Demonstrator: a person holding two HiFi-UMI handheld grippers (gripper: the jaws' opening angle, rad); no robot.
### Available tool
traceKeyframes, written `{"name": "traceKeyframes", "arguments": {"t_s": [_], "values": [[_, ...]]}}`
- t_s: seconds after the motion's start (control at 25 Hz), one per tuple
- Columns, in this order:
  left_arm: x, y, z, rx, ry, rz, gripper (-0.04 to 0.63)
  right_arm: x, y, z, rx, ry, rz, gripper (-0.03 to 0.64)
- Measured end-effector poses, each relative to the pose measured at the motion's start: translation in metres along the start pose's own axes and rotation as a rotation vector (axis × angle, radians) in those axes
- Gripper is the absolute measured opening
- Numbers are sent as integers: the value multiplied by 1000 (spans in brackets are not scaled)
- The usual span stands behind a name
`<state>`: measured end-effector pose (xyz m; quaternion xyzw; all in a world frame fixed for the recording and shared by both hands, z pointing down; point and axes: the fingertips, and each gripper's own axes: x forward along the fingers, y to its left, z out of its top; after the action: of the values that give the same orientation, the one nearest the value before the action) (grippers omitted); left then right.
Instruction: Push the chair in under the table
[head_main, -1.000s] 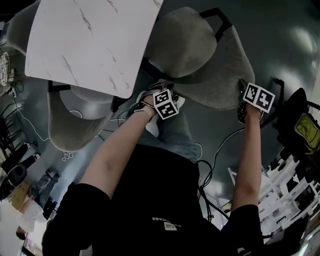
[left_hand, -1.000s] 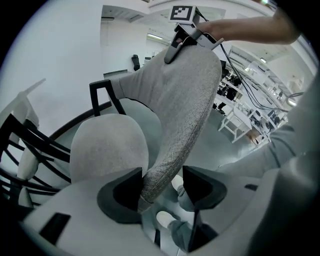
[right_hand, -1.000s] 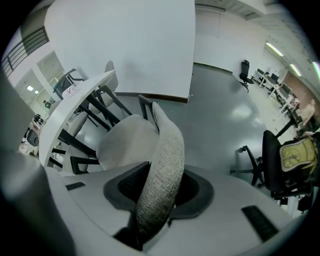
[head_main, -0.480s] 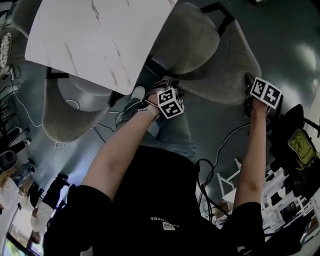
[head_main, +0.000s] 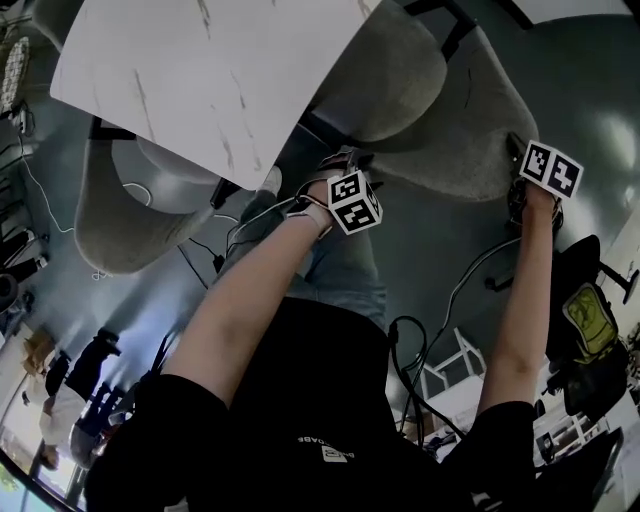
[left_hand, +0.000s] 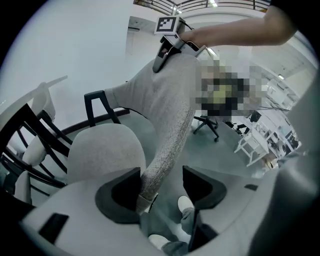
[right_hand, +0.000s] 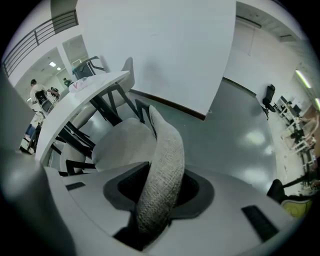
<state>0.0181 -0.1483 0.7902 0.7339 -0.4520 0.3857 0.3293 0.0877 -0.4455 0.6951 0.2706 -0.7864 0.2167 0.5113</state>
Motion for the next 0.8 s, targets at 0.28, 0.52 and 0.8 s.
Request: {"name": "traceKeyframes", "arguments": {"t_s": [0.28,0.52,0.8], "values": [[6,17,17,-24,-42,36,249,12,-4,35,-37,-7,15,137],[10,31,27,-40,-68,27,229,24,-4,63,-65,-3,20,137],[10,40,36,-18,-76,47,185,27,-8,80,-68,13,-1,137]]}}
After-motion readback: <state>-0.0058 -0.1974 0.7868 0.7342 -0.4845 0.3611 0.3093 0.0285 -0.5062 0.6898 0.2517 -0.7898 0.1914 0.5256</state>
